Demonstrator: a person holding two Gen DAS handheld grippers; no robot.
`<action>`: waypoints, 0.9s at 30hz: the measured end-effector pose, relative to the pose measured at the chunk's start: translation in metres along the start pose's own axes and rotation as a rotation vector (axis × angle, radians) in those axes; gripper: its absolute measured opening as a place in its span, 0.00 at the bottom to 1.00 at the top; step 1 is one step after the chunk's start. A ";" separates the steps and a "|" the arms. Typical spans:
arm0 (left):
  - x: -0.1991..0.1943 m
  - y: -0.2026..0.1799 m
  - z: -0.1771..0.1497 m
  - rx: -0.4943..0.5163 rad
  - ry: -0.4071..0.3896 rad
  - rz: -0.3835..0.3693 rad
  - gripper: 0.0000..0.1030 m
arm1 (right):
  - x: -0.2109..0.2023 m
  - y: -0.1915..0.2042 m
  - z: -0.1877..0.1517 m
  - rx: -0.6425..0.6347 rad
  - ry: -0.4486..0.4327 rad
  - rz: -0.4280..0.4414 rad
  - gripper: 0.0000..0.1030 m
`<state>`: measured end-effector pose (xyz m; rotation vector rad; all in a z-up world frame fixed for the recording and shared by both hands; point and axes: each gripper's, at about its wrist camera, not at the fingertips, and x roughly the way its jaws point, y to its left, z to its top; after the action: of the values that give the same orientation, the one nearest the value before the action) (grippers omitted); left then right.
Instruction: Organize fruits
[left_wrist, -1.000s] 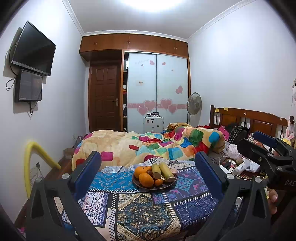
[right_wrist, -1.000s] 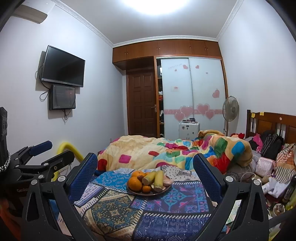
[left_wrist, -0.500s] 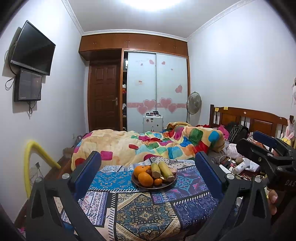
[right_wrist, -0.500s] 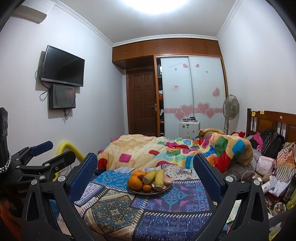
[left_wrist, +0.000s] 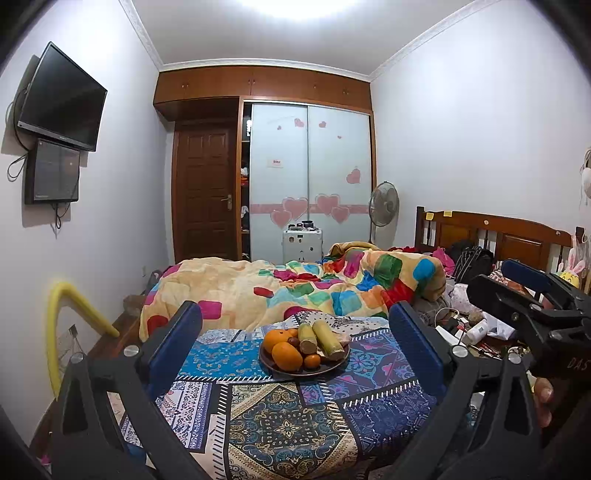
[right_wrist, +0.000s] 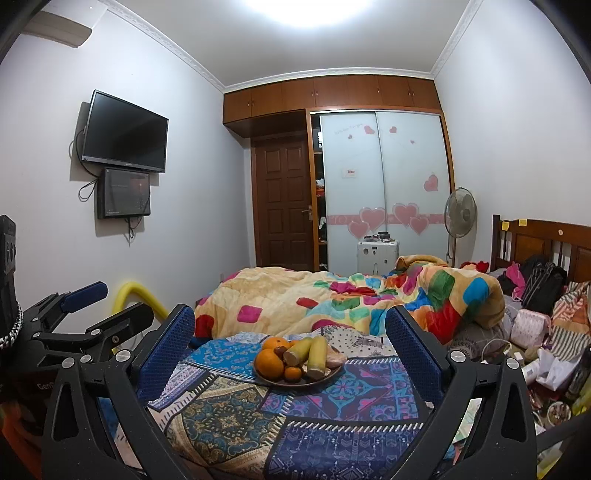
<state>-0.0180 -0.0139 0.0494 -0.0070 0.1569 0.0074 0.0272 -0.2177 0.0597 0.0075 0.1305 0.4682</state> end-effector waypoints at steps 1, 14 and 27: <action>0.000 -0.001 0.000 0.001 0.000 0.000 1.00 | 0.000 0.000 0.000 0.000 0.001 0.001 1.00; 0.001 -0.002 0.002 0.000 0.001 -0.004 1.00 | 0.000 0.000 0.000 -0.001 0.001 -0.003 1.00; 0.002 -0.005 0.000 0.004 0.016 -0.033 1.00 | 0.000 -0.001 0.000 -0.001 0.003 -0.003 1.00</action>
<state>-0.0156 -0.0188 0.0486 -0.0057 0.1724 -0.0261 0.0276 -0.2183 0.0595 0.0055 0.1328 0.4655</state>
